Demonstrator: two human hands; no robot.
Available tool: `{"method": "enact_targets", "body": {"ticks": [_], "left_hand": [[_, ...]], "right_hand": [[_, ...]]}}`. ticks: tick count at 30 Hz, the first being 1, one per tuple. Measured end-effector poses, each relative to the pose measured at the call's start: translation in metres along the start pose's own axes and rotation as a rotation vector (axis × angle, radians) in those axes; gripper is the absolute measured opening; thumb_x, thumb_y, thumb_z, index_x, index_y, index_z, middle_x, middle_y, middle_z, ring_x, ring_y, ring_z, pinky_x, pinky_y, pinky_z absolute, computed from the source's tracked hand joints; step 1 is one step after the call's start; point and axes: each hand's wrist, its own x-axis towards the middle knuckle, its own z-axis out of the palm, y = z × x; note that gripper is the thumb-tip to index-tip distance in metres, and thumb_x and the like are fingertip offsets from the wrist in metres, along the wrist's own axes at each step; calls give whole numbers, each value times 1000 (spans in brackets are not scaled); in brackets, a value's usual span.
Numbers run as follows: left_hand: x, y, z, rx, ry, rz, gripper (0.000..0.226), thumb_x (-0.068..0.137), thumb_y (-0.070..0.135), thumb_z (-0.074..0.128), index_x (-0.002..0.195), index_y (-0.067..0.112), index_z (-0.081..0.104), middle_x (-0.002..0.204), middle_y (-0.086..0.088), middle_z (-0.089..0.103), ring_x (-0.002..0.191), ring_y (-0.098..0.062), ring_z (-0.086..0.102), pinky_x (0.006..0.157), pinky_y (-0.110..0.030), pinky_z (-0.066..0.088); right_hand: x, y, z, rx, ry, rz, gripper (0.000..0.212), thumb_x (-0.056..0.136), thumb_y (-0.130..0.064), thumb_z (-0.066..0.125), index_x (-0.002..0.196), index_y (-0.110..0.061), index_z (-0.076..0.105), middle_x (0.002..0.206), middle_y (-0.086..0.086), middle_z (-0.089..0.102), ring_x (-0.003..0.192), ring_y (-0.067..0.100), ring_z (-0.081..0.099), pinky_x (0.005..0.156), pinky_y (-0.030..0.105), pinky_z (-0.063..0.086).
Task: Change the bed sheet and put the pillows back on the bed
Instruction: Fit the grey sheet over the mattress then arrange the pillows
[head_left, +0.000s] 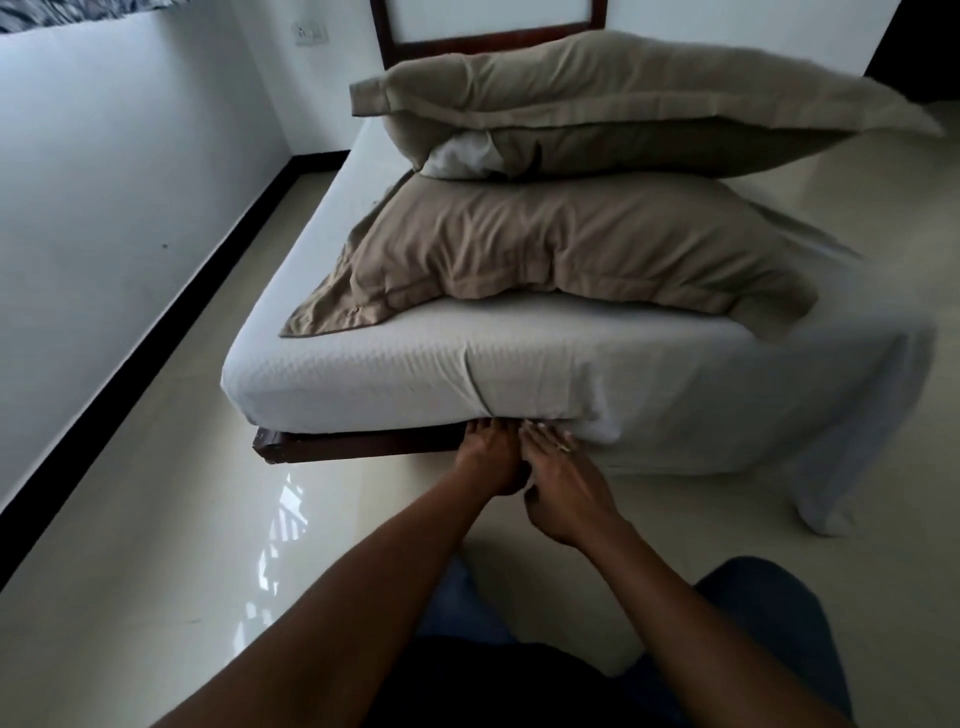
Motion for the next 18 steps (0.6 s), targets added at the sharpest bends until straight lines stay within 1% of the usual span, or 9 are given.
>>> {"method": "enact_targets", "body": {"ticks": [1, 3, 5, 8, 10, 12, 14, 16, 18], "left_hand": [[4, 7, 1, 27, -25, -44, 83, 91, 45, 61, 156, 10, 24, 159, -19, 28, 145, -38, 29, 120, -46, 21], [5, 13, 5, 73, -50, -92, 85, 88, 53, 60, 155, 11, 28, 158, -19, 28, 144, -40, 29, 120, -48, 21], [0, 5, 6, 58, -1, -75, 84, 86, 55, 61, 153, 13, 32, 156, -17, 33, 142, -39, 32, 119, -46, 23], [-17, -14, 1, -70, 89, 51, 82, 84, 41, 62, 154, 13, 32, 154, -15, 41, 139, -36, 40, 116, -40, 30], [-32, -25, 3, -121, 193, 136, 77, 81, 24, 62, 152, 7, 39, 151, -19, 47, 136, -36, 46, 112, -38, 37], [-46, -30, 9, -110, 244, 179, 71, 79, 15, 60, 147, -2, 45, 149, -24, 48, 138, -39, 46, 114, -40, 37], [-46, -32, 15, -68, 203, 234, 75, 79, 14, 57, 150, -5, 39, 154, -25, 40, 145, -38, 37, 121, -44, 26], [-32, -31, 19, -24, 162, 306, 83, 76, 13, 57, 154, -3, 32, 159, -22, 32, 150, -35, 28, 125, -43, 19], [-14, -21, 20, -31, 121, 310, 85, 71, 13, 63, 151, -2, 39, 155, -24, 39, 144, -40, 36, 120, -46, 24]], "right_hand": [[-1, 9, -2, -22, -1, 33, 84, 80, -21, 60, 158, -16, 30, 163, 6, 34, 150, 26, 31, 123, 42, 24], [1, 28, -12, -79, 18, 122, 80, 78, -26, 56, 154, -36, 34, 151, 0, 50, 133, 31, 50, 107, 43, 42], [7, 38, -27, -50, 32, 191, 67, 78, -30, 52, 143, -47, 45, 135, -2, 63, 118, 33, 60, 96, 39, 47], [26, 30, -40, 2, -56, 290, 47, 86, -39, 56, 133, -40, 55, 136, 1, 63, 124, 31, 59, 99, 40, 46], [35, 28, -38, 27, -113, 354, 47, 89, -44, 54, 136, -36, 53, 143, 4, 58, 132, 33, 53, 106, 47, 41], [39, 32, -35, 19, -138, 375, 49, 90, -52, 49, 137, -35, 52, 145, 5, 56, 133, 35, 52, 108, 50, 42], [42, 35, -36, -22, -140, 380, 52, 89, -57, 48, 135, -35, 53, 144, 5, 57, 131, 34, 54, 106, 49, 45], [49, 38, -40, -48, -172, 362, 54, 88, -55, 51, 138, -36, 51, 148, 4, 54, 133, 32, 53, 107, 47, 44], [53, 36, -40, -27, -217, 330, 56, 90, -47, 55, 144, -33, 47, 152, 5, 49, 136, 30, 50, 108, 42, 43]]}}
